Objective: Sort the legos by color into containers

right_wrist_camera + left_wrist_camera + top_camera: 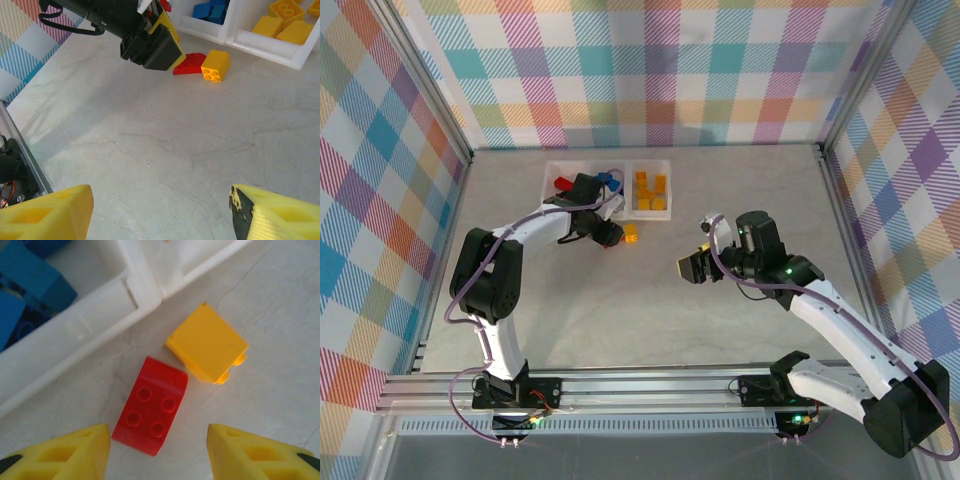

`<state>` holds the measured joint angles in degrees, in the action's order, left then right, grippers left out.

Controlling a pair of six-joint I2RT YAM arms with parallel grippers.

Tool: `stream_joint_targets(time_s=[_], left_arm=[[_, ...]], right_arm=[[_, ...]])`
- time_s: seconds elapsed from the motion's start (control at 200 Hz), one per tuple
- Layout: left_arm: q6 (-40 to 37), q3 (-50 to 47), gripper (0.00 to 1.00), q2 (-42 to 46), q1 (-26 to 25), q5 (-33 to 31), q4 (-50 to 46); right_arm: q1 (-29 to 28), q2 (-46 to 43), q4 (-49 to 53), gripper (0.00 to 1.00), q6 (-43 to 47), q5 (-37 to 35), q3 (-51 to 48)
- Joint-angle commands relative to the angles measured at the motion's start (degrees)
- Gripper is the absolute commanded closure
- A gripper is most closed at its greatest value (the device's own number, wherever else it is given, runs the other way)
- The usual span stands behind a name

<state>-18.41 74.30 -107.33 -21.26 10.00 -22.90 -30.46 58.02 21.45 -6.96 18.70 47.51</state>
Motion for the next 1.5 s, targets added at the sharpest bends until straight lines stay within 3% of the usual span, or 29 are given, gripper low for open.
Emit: stream_joint_targets(time_s=[0.0, 0.235, 0.505, 1.025, 1.215, 1.495], left_arm=[[-3.2, 0.4, 0.47, -1.2, 1.3, 0.9, -2.3], [-3.8, 0.9, 0.47, -2.9, 1.5, 2.6, -0.9], [-2.7, 0.2, 0.48, -3.9, 1.3, 0.2, 1.8], [-4.5, 6.6, 0.54, -9.4, -0.4, -1.2, -4.7], [-4.4, 5.6, 0.65, -8.1, -0.8, -2.2, -5.9], [-1.3, 1.7, 0.68, -1.6, -1.0, -4.1, -6.1]], right_arm=[[-0.5, 0.8, 1.9, 0.28, 0.6, 2.4, 0.1], [-0.7, 0.8, 2.2, 0.28, 0.4, 3.0, 0.5], [-1.3, 0.0, 2.6, 0.28, 0.3, 2.5, 0.5], [-2.0, -0.5, 3.1, 0.28, 0.6, 2.2, 0.6], [-2.0, -0.6, 3.1, 0.28, 0.7, 1.7, 0.7], [-2.0, -0.5, 3.1, 0.29, 0.8, 1.0, 0.8]])
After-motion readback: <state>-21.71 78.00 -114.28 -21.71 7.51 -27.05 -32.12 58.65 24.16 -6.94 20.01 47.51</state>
